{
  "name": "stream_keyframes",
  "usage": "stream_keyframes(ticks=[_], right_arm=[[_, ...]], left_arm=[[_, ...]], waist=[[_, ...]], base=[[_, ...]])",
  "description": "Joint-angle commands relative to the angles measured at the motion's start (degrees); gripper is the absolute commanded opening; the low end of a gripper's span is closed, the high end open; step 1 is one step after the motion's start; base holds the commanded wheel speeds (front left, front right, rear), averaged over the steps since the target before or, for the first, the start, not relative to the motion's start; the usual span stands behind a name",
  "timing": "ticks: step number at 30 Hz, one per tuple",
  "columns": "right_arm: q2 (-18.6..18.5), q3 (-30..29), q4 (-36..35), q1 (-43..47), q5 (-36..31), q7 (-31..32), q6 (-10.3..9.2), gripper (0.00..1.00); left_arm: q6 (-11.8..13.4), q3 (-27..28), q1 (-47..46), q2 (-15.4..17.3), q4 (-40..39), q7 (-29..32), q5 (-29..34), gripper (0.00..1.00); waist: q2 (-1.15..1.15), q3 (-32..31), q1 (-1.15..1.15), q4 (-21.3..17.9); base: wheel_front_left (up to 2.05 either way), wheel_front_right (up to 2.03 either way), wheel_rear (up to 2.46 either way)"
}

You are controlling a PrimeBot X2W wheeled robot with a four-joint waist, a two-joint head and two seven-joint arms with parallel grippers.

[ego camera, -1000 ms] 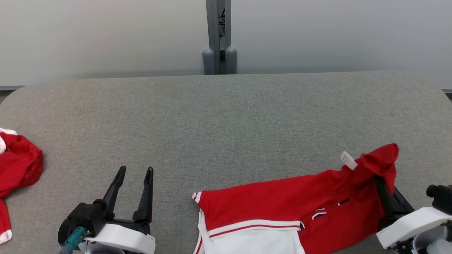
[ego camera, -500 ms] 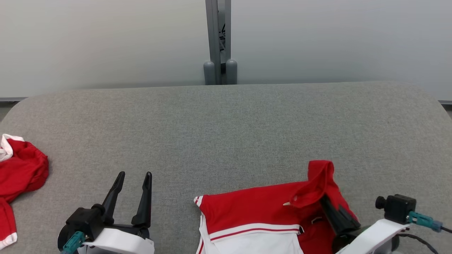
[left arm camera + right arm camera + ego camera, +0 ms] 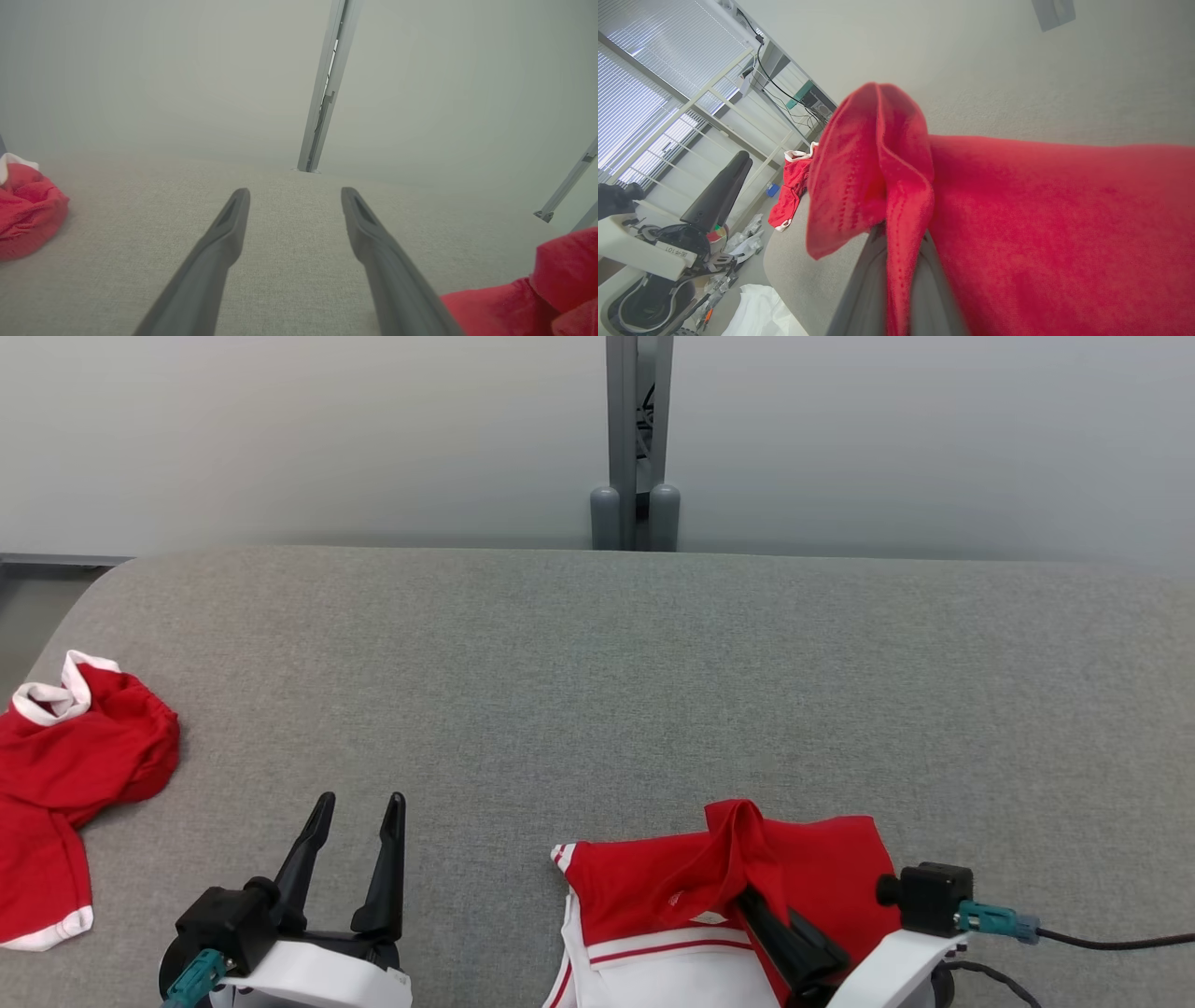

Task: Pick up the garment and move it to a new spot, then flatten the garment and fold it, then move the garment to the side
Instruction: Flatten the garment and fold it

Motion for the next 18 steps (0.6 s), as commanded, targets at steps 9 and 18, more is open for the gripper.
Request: stream_keyframes(ticks=[9,18], right_arm=[[3.13,4.21,5.96,-3.75,-0.26,0.25,0.02,0.00],[8.28,5.94,15.32,-5.89,-0.85,-1.03,0.02,1.00]], left_arm=[[-0.07,-0.81,-0.73,0.20,0.57,-0.26,-0.85,1.00],[-0.07,-0.80,-0.86,0.21,1.31,-0.26,-1.70,1.00]], waist=[[0.00,0.83,0.00,3.45],[0.00,1.56,0.00,6.14]], base=[[0.00,0.00,0.00],[0.00,0.00,0.00]])
